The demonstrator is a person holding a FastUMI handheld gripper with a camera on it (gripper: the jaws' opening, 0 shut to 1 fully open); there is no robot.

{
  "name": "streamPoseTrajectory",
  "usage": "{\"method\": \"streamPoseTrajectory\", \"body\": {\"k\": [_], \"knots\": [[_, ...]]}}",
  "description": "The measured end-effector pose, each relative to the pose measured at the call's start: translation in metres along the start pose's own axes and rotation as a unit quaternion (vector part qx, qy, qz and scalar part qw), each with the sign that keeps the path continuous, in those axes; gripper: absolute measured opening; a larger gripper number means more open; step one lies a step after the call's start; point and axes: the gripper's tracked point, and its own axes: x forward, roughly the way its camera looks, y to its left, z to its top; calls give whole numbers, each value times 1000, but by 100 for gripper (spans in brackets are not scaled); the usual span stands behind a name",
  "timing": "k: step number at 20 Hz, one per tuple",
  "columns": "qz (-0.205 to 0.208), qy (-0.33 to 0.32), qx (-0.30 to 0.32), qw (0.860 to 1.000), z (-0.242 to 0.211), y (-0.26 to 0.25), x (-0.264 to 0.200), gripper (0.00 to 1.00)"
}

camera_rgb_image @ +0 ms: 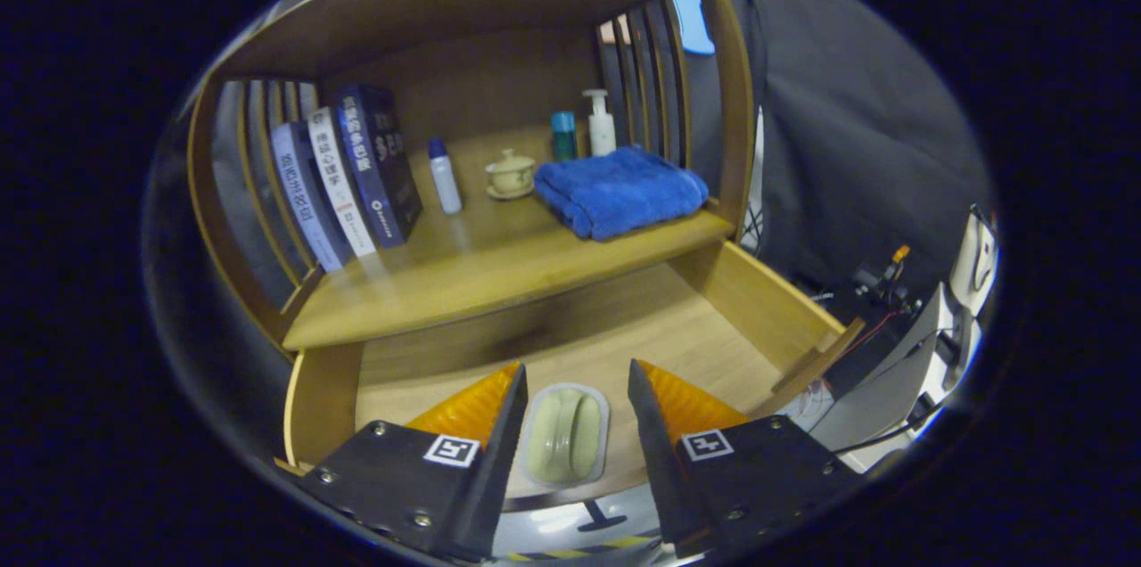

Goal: Pull open the drawer, take out the items inside it, and place them on the countertop above the cabinet.

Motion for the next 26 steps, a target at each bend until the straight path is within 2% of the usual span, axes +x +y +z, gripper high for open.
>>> {"method": "streamPoseTrajectory", "body": {"k": [3, 8, 11, 12, 15, 16, 17, 18, 19, 21, 23, 26], "knots": [[-13, 71, -16, 997, -26, -2, 22, 68], [12, 95, 2, 995, -34, 16, 42, 66], [10, 129, -8, 992, -46, 24, 52, 65], [-5, 143, -15, 990, -52, 22, 54, 65], [-33, 171, -49, 983, -67, 15, 62, 46], [-33, 161, -46, 985, -63, 18, 61, 39], [-29, 155, -45, 986, -63, 23, 55, 39], [-25, 150, -51, 987, -60, 24, 59, 27], [-39, 142, -58, 987, -56, 17, 57, 16], [-43, 115, -59, 991, -42, 12, 48, 16], [-41, 72, -47, 995, -13, 15, 33, 16], [-47, 15, -61, 997, 29, 14, 9, 16]]}}
